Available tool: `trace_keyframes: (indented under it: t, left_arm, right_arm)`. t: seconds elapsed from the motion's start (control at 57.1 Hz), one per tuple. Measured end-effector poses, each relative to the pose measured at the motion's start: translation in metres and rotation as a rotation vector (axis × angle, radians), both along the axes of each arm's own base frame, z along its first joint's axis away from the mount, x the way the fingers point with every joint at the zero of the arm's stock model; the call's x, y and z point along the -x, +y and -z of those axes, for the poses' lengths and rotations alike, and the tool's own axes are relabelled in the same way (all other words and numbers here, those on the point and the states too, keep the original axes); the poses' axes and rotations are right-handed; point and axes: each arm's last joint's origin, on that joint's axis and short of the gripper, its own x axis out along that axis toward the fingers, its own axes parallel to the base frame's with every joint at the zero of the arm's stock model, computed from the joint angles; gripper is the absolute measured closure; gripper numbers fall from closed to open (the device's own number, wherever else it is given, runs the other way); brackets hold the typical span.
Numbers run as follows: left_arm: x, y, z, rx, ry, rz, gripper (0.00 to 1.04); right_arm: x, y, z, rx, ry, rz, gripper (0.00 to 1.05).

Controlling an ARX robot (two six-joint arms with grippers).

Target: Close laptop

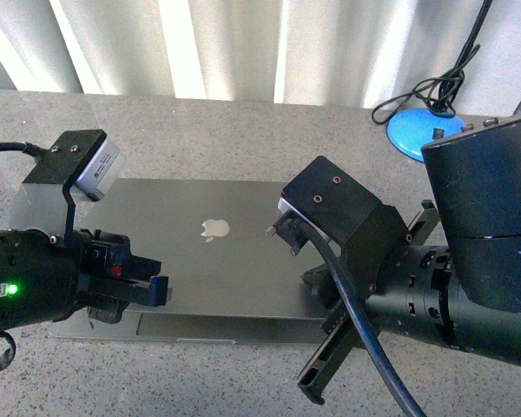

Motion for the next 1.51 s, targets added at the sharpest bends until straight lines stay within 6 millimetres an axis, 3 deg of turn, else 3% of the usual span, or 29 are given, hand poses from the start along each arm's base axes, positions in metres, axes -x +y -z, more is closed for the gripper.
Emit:
trace_keyframes:
  t: [0.56,1.506]
  left_arm:
    - [0.003,0.001,0.016,0.025,0.054,-0.036,1.01]
    - [-0.002,0.008,0.031,0.061,0.083,-0.068,1.01]
  right_arm:
    - [0.003,-0.001,0.003,0.005,0.01,0.007,1.04]
    - [0.008,-0.006,0.025,0.027,0.072,0.025,1.04]
